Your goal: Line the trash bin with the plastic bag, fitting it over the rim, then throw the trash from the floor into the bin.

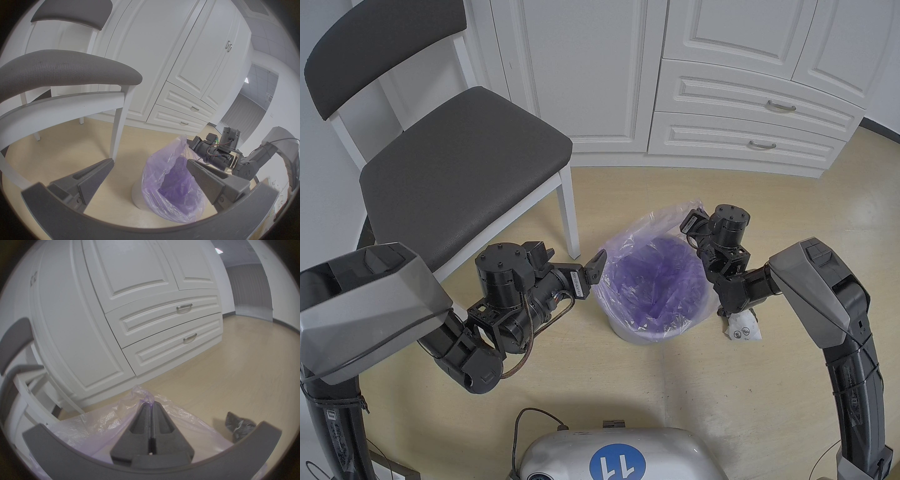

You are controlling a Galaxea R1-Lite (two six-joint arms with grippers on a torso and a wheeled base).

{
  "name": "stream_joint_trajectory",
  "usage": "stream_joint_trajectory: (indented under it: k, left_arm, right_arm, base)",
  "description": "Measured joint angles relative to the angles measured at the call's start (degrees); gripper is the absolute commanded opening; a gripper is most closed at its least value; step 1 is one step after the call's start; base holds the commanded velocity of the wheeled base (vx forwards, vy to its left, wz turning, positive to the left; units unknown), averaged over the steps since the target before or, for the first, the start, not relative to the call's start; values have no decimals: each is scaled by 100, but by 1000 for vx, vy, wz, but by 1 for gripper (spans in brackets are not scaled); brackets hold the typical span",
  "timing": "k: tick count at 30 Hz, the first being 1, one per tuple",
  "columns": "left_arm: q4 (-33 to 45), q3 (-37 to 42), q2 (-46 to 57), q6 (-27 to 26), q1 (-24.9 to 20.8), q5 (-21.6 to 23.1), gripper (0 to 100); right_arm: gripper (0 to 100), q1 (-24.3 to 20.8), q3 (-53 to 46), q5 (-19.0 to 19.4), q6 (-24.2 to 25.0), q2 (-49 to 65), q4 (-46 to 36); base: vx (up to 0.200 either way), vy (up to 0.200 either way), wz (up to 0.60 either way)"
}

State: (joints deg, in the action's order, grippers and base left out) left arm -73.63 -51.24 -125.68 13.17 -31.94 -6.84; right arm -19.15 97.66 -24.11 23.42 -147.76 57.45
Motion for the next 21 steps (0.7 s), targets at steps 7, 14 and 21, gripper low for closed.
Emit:
stream_joint_trajectory:
  k: [7,14,21]
  left_arm:
    - [0,-6,-37,0,-15,0,100]
    - [-2,-5,-80,0,-77,0,100]
    - [-166,33,-212,-6,-256,-13,100]
  right_arm:
    - [0,-135,483,-60,597,-271,-66]
    - [100,-276,779,-207,614,-456,-22]
    - [100,-334,603,-229,617,-321,10]
  base:
    - [0,0,0]
    - [0,0,0]
    - [0,0,0]
